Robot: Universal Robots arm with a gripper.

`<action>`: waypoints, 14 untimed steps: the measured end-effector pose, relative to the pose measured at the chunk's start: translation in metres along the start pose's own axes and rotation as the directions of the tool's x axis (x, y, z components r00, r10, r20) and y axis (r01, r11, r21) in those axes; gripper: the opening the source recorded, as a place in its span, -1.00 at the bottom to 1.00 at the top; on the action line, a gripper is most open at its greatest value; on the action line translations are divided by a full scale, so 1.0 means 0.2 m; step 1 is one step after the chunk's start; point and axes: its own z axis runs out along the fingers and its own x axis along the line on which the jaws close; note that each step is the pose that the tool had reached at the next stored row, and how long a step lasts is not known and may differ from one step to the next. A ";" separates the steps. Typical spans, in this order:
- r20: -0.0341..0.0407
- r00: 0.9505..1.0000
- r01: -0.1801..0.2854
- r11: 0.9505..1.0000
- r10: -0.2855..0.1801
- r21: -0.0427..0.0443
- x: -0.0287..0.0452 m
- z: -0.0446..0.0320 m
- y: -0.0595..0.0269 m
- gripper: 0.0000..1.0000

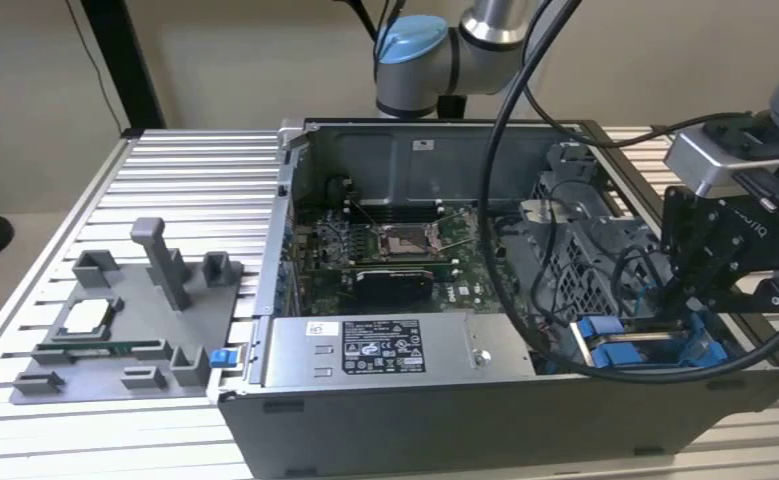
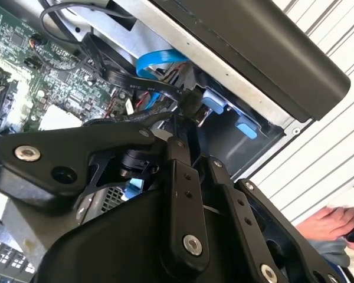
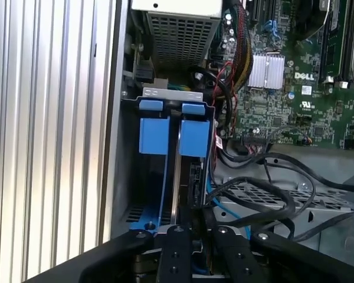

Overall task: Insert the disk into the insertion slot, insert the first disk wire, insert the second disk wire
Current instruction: 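Insert the first disk wire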

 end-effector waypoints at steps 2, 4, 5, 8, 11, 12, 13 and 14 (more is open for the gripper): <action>0.001 1.000 0.000 1.000 0.000 0.002 -0.001 0.003 0.000 -1.00; 0.005 1.000 0.000 1.000 0.000 0.005 -0.002 0.006 0.000 -1.00; 0.007 1.000 0.000 1.000 0.000 0.006 -0.002 0.008 0.000 -1.00; 0.009 1.000 -0.003 1.000 0.003 0.007 -0.003 0.011 0.002 -1.00; 0.009 1.000 -0.014 1.000 0.014 0.008 -0.002 0.013 0.002 -1.00; 0.010 1.000 -0.020 1.000 0.020 0.008 -0.002 0.014 0.003 -1.00; 0.010 1.000 -0.027 1.000 0.027 0.008 -0.002 0.014 0.003 -1.00; 0.010 0.999 -0.036 0.999 0.036 0.008 -0.002 0.014 0.003 -1.00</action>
